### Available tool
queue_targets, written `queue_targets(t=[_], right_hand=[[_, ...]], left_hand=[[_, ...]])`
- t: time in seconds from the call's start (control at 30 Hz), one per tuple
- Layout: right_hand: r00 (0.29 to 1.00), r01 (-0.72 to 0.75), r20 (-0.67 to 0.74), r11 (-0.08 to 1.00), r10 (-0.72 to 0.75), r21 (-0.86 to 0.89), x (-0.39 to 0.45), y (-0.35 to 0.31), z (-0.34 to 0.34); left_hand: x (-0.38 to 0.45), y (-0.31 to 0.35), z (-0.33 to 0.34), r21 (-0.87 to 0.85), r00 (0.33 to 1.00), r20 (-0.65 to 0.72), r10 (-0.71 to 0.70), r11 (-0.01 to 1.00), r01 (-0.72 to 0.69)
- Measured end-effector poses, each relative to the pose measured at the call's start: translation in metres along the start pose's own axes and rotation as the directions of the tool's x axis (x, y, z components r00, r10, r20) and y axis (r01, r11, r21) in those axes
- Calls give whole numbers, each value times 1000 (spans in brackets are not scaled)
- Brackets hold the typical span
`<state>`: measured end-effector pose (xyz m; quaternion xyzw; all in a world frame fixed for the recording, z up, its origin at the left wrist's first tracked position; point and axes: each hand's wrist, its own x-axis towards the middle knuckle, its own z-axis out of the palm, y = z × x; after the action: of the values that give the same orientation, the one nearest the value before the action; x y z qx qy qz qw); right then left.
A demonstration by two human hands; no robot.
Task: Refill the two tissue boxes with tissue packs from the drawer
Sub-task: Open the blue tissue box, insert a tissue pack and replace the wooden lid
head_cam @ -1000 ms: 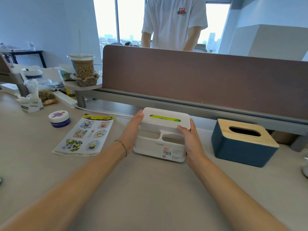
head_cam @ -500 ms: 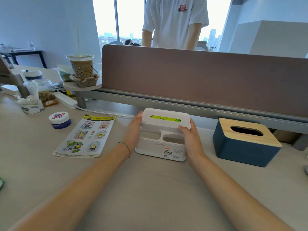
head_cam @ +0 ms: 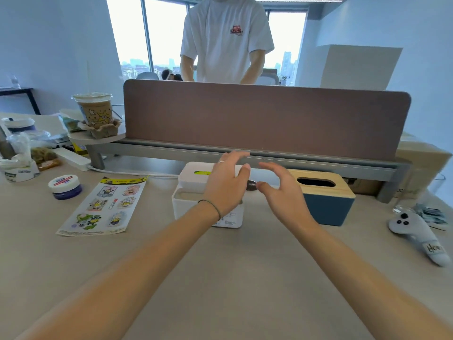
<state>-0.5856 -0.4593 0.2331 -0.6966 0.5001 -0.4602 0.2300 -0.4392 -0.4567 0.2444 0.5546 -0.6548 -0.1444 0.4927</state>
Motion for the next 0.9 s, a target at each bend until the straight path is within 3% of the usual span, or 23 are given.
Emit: queue_targets(t=[0.2,0.3,0.4,0.5,0.63,0.9], right_hand=[[998,64,21,937,-60,-344,6,42,-62],[993,121,67,843,-101,-524,11,72,-91],[982,183,157,752,-107,-633,18,96,-110],[974,204,205,756,-94,-622,23,111,-118],[980,174,179,810,-87,-560,29,123,-117],[977,209,161,809,-143,-549,30,128,-113]], left_hand=[[5,33,64,129,969,201,146,976,-174],[11,38,91,275,897,397,194,908,-318],[20,37,116,407,853,486,187,815,-411],[27,29,135,430,857,489,162,810,-399],[29,17,149,436,877,461,134,826,-356],[28,18,154,419,893,433,121,850,-318]])
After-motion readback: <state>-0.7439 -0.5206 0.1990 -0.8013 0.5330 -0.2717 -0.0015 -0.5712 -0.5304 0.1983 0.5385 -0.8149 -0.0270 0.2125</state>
